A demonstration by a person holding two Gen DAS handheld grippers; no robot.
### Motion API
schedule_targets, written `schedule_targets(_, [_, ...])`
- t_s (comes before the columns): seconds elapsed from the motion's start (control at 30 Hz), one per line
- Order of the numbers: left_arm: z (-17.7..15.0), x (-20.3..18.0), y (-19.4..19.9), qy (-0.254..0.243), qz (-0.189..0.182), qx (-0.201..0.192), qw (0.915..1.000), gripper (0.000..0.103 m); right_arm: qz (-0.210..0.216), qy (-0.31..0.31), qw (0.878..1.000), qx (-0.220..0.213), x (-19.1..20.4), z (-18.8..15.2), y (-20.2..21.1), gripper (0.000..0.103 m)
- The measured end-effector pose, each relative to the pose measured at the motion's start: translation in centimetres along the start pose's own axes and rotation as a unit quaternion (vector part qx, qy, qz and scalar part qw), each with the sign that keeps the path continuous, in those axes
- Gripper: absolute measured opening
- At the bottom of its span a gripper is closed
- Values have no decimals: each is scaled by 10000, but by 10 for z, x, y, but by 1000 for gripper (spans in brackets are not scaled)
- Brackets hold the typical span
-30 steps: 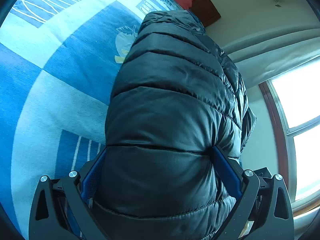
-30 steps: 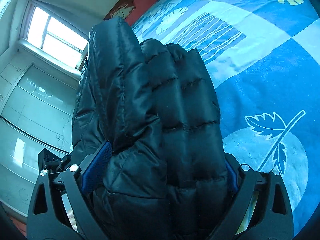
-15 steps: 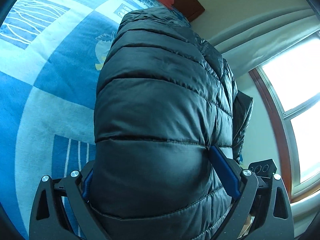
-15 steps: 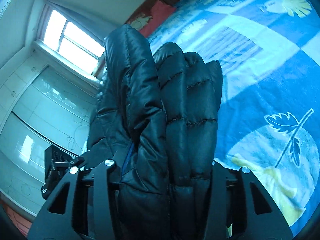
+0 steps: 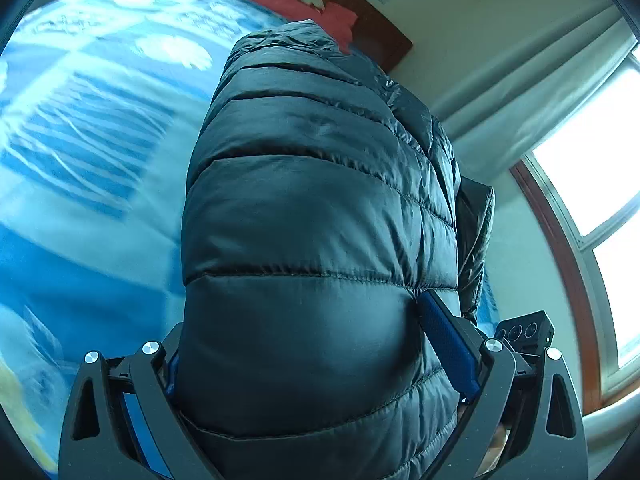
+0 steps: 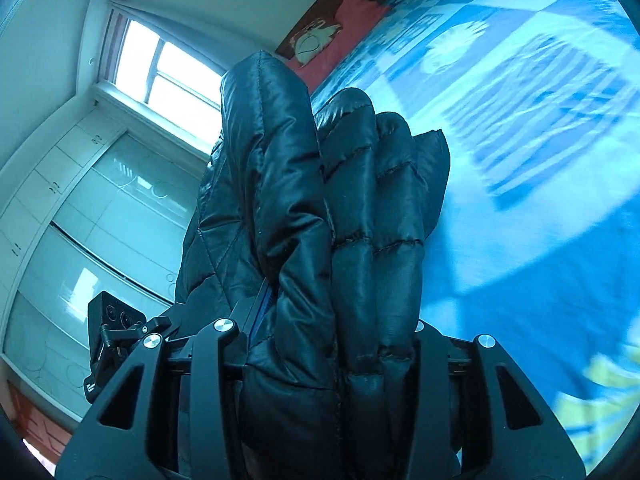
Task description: Fold large clothes
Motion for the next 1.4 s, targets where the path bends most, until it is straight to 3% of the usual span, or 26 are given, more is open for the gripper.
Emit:
schedule_targets(0.33, [45,59,4,87,369,-113,9992,95,212,-140,9992,299,30,1,-77,41])
schedule_targets(0.67, [36,86,-26,133,569,2,9983,95,-39,-288,9987,428,4,3,-96,43])
schedule_targets(0.87, [35,92,-22,240,450,57,9987,95,-229,-247,9984,445,9,5,-99,54])
schedule_targets(1.1, [42,100,-1,463,215,126,9986,94,-443,-54,9968,658,17,11,-92,74])
schedule_targets(1.27, [50,111,-2,771,62,187,9968,94,-499,29,9952,841,19,20,-96,79])
schedule_targets(1.4, [46,114,2,656,109,183,9976,94,-542,73,9942,929,16,17,-94,81])
Point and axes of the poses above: each gripper's, at about its wrist camera, not at the fingertips, and y roughly against the way its jaws point, x to its left, z to its top, the point moved 9 cm from there along -y, roughly the way its jaws point, and after that the axes turned 4 degrees about -y, right-handed, at the moved point
